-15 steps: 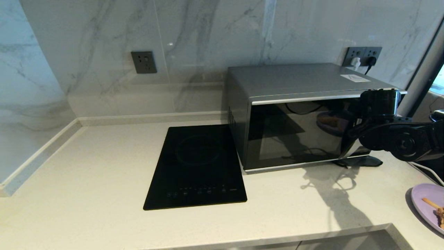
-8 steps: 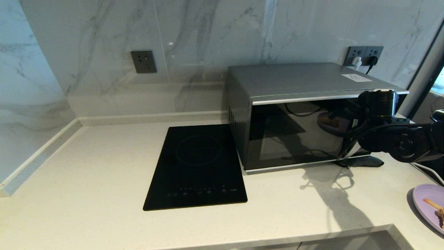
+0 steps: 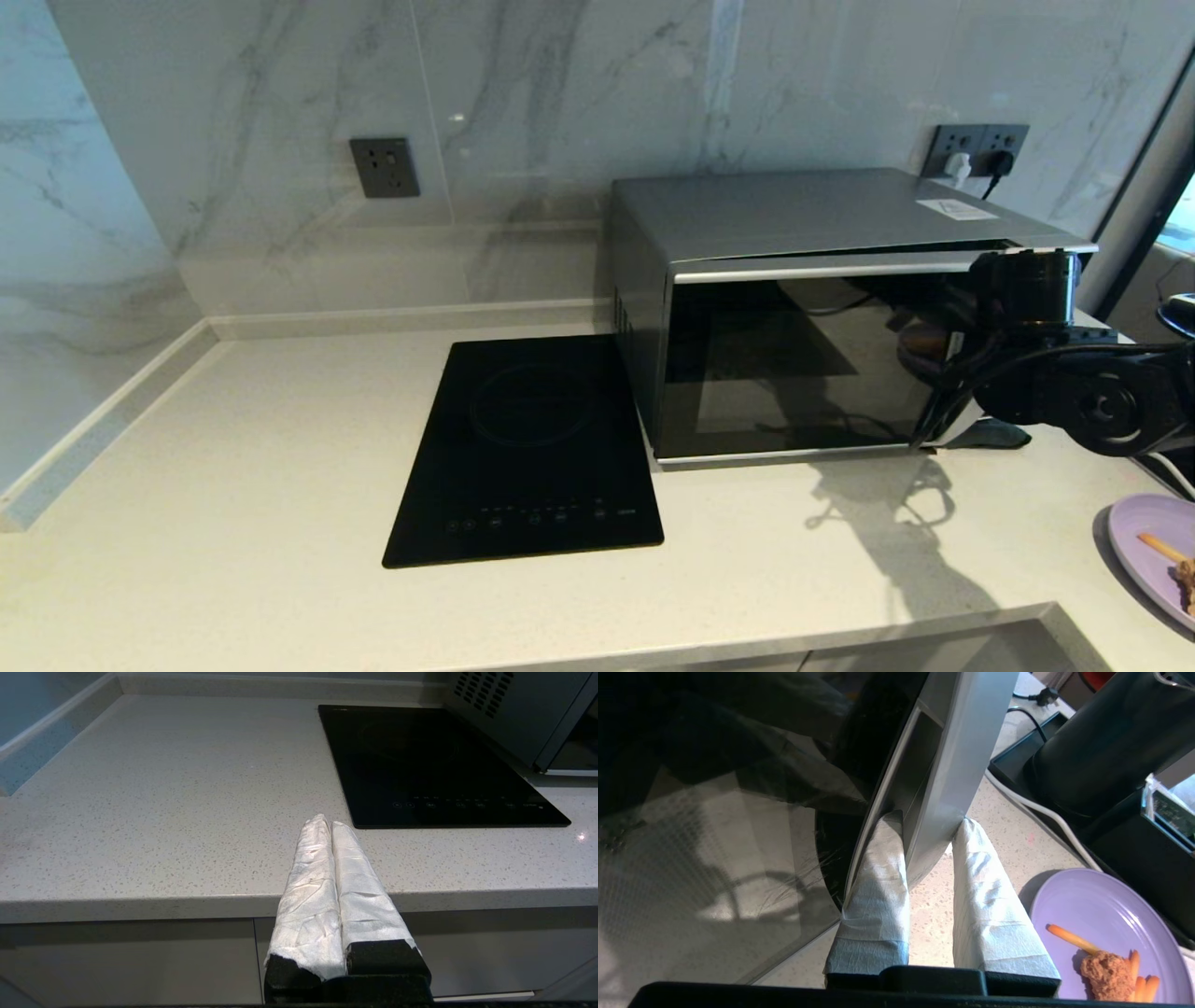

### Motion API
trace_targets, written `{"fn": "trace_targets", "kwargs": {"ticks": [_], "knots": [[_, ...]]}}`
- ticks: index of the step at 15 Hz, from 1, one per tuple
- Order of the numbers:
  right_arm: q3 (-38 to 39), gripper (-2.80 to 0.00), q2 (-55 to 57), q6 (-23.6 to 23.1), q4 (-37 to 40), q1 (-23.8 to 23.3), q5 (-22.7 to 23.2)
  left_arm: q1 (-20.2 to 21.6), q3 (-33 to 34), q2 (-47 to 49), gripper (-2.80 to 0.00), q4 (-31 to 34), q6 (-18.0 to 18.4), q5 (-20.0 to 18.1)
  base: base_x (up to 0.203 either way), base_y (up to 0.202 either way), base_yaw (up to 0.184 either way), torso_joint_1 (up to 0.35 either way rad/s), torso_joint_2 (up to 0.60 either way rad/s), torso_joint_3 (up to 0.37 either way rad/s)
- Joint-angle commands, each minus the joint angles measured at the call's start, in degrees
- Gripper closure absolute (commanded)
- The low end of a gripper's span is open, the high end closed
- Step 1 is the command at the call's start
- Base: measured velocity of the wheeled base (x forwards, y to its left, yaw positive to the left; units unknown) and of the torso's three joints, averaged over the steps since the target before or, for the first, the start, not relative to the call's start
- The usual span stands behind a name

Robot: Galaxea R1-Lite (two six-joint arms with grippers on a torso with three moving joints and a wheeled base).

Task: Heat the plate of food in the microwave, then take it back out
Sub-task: Open the microwave oven

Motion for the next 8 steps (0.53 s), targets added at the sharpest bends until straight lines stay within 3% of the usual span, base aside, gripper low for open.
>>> {"fn": "trace_targets", "kwargs": {"ticks": [1,8], "knots": [[2.18,0.00,-1.44,0.04,-0.42,0.86,0.33,0.03,0.00,0.09,0.00,0.02,-0.08,0.03,0.000,0.000,0.000,0.000,0.00,0.000],[9.86,0.00,-6.68,-0.26,-3.63,4.00,0.33,0.03,0.00,0.09,0.00,0.02,-0.08,0.03,0.000,0.000,0.000,0.000,0.00,0.000]]}}
